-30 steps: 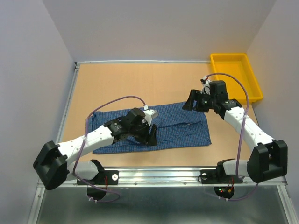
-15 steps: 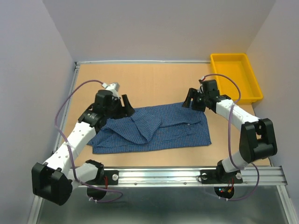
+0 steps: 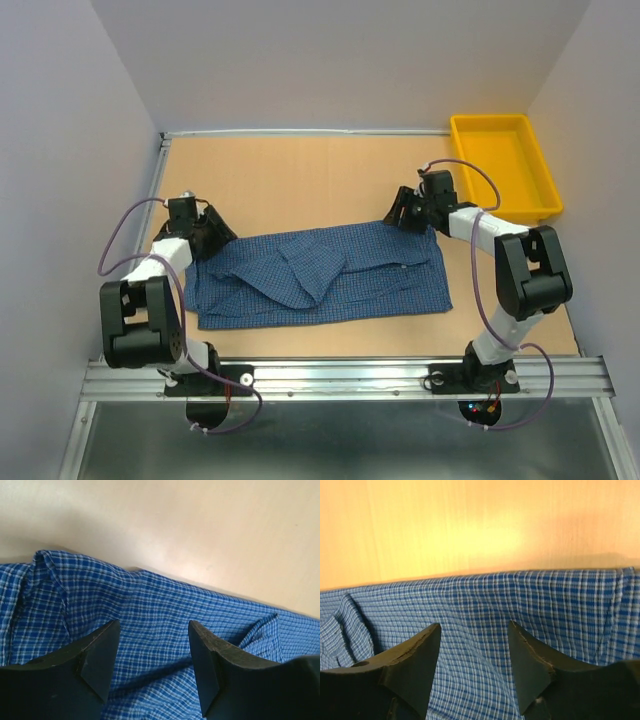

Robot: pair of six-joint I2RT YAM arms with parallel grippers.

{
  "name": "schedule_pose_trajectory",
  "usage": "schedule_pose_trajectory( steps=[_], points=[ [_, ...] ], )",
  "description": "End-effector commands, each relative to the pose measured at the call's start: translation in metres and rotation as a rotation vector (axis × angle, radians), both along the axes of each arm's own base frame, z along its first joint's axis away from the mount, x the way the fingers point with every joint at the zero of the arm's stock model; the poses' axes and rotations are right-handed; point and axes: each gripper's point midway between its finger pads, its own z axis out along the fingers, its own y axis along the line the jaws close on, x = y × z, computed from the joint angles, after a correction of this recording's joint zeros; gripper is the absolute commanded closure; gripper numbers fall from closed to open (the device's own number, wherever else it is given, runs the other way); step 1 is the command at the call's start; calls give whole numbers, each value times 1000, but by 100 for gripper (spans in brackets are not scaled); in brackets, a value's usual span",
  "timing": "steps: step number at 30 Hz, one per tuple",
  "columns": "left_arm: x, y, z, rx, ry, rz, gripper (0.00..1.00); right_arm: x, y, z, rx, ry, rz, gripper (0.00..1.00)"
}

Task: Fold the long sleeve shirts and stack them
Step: Fold the shirt

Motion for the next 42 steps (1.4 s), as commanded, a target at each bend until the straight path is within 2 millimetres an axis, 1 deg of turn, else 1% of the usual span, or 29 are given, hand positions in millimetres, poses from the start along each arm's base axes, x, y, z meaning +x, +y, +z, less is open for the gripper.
schedule_pose_trajectory(
  steps=[1, 3, 4, 5, 7, 8, 10, 13, 16, 17, 19, 20, 21, 22, 24, 25, 26, 27, 28, 31, 32, 33, 34, 35, 37, 38, 39, 40, 42],
  points=[
    [33, 11, 0, -50, -61, 46, 33, 36, 1, 10, 39, -81, -45, 41],
    [36, 14, -7, -76, -45, 60, 34, 44, -7, 3, 46, -95, -78, 43],
    [38, 15, -14, -96, -31, 74, 34, 49, -16, -1, 57, -99, -106, 45],
    [38, 21, -18, -102, -24, 94, 35, 47, -21, -10, 65, -78, -116, 45],
    [42, 28, -21, -113, -32, 121, 35, 49, -31, -18, 75, -67, -144, 46],
    [43, 34, -22, -120, -33, 142, 35, 52, -43, -29, 65, -52, -174, 46],
    [48, 38, -21, -125, -48, 148, 35, 57, -57, -38, 45, -39, -218, 46],
    [59, 41, -17, -128, -59, 143, 35, 70, -67, -43, 26, -45, -233, 46],
    [63, 39, -15, -144, -58, 126, 35, 81, -73, -35, -3, -78, -225, 46],
    [63, 39, -9, -142, -72, 122, 35, 87, -72, -22, -6, -95, -217, 46],
    [61, 41, -2, -121, -82, 117, 34, 89, -73, -6, -16, -124, -201, 45],
    [60, 45, 8, -87, -106, 118, 32, 88, -70, 12, -17, -149, -188, 44],
    [59, 48, 13, -70, -114, 120, 31, 86, -70, 19, -26, -160, -180, 44],
    [54, 52, 21, -34, -122, 125, 28, 79, -61, 34, -43, -170, -141, 42],
    [46, 52, 26, -5, -127, 106, 25, 72, -50, 48, -85, -193, -78, 40],
    [45, 55, 40, 40, -167, 76, 22, 58, -29, 54, -107, -180, -23, 38],
    [40, 56, 41, 46, -158, 84, 22, 52, -19, 53, -133, -172, 9, 37],
    [36, 58, 45, 85, -163, 64, 21, 49, -13, 65, -170, -198, 20, 36],
    [29, 62, 52, 122, -169, 74, 20, 34, 8, 65, -201, -185, 87, 35],
    [14, 66, 68, 201, -207, 65, 19, 17, 39, 83, -258, -229, 176, 33],
    [10, 65, 70, 212, -218, 56, 19, 2, 67, 86, -270, -247, 258, 33],
    [7, 62, 71, 223, -228, 42, 19, -7, 80, 87, -291, -252, 308, 33],
    [3, 56, 68, 225, -237, 20, 19, -10, 95, 95, -316, -291, 369, 33],
    [1, 51, 74, 224, -262, 2, 19, -25, 120, 99, -325, -318, 444, 32],
    [-4, 38, 73, 220, -269, -47, 19, -34, 140, 93, -356, -330, 538, 32],
    [-5, 35, 73, 216, -273, -61, 19, -39, 157, 97, -329, -346, 588, 32],
    [-8, 32, 69, 212, -265, -68, 19, -40, 163, 96, -322, -350, 619, 32],
    [-9, 30, 68, 211, -266, -76, 19, -39, 171, 84, -322, -328, 645, 33],
    [-9, 29, 64, 218, -254, -83, 19, -37, 188, 86, -304, -347, 688, 33]
  ],
)
